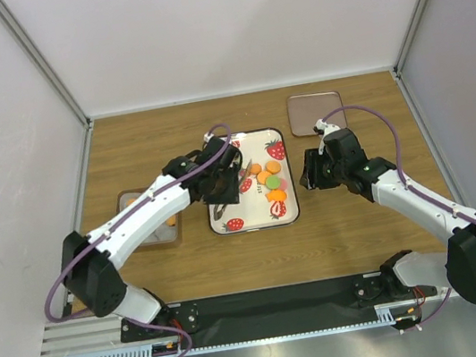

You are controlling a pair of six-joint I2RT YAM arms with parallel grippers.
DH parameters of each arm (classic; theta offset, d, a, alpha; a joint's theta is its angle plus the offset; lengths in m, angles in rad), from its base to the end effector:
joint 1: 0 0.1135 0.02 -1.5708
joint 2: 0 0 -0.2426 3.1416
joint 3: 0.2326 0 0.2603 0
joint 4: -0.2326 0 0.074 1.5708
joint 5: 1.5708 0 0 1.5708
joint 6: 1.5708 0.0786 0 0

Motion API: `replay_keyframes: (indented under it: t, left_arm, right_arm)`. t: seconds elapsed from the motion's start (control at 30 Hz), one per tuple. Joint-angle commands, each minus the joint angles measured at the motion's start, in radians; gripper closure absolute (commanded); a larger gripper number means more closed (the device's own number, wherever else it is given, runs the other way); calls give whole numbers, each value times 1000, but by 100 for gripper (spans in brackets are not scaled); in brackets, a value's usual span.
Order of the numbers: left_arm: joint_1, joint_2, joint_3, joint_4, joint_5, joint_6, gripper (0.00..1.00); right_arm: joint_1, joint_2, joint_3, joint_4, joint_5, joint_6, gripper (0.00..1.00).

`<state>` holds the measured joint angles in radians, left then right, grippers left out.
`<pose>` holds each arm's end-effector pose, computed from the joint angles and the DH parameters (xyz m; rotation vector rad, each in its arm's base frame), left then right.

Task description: Pack the cookies

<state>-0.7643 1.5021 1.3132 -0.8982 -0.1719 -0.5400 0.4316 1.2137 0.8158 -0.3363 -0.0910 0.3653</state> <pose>0.2503 -0.2213 0.2328 0.2404 2.6367 -0.2150 0.2740 0.1341 0.1959 -0.1257 2.3527 0.5051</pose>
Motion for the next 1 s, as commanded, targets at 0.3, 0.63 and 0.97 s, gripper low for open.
replay_keyframes:
  t: [0.3, 0.63, 0.97]
  left_arm:
    - [-3, 168, 133, 111, 43, 49, 50]
    - [-3, 240, 172, 105, 26, 63, 50]
    - [-3, 276, 162, 117, 29, 63, 51]
  right_arm:
    - [-5, -17, 31, 8, 0, -11, 49]
    - [-4, -17, 31, 8, -3, -9, 49]
    - [-2, -19, 32, 10, -10, -11, 49]
